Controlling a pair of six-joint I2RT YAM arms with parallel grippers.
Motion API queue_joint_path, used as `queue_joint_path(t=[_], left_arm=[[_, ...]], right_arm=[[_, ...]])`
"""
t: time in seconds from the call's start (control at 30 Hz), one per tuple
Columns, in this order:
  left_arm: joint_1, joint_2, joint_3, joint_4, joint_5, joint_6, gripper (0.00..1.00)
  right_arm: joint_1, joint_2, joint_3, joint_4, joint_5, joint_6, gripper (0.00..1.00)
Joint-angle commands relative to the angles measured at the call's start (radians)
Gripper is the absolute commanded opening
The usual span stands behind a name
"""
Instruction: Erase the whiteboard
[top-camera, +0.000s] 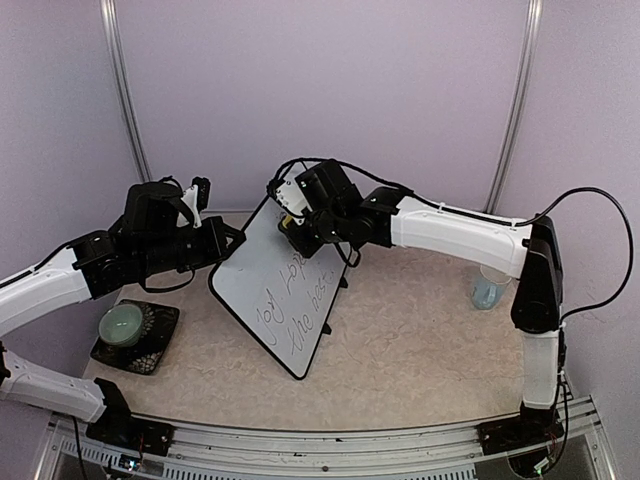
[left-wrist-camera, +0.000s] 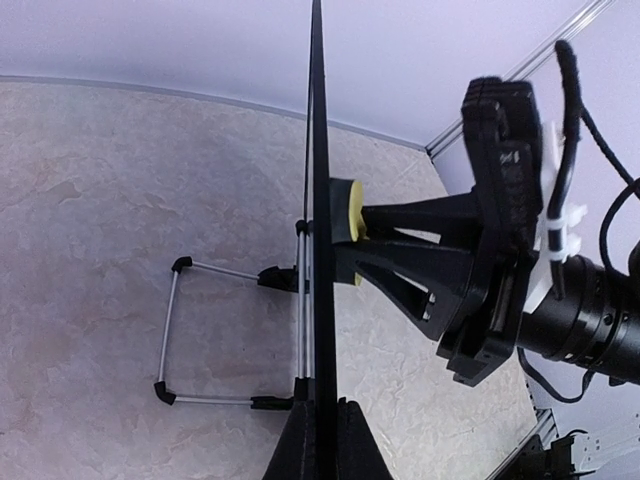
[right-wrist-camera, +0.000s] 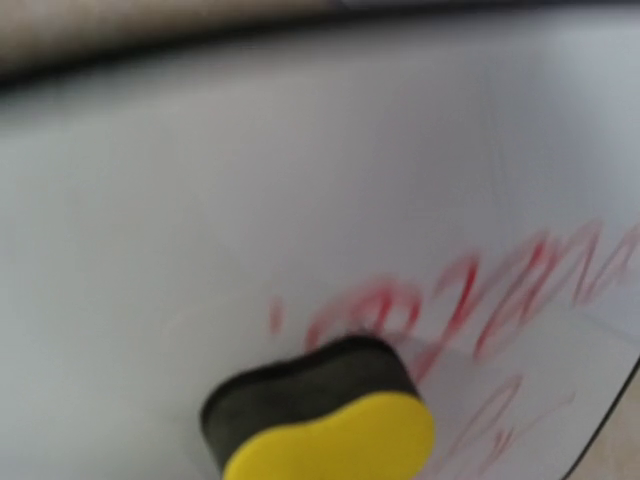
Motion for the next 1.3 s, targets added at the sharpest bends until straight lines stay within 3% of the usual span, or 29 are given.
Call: queue_joint_path(t=[0.0,0.27,0.77,1.27], left_arm=[[-0.032,-0.013,0.015,-0.014,0.098,0.009,0.0],[-0.033,-0.018,0.008,-0.007,0.1,0.009,0.0],[-0.033,-0.024,0.028,-0.035,0.103,0.019,0.0],[-0.038,-0.021,0.03,-0.029,0.103,0.016,0.0]], right_arm=[[0.005,0.062,0.123,0.023,-0.047,-0.011,0.0],[0.005,0.07,0.156,0.016,-0.081,-0.021,0.0],[-0.007,0.029,0.01,-0.115,-0.139,-0.043,0.0],[-0.009,-0.013,-0.077,-0.126,-0.106,-0.042,0.0]])
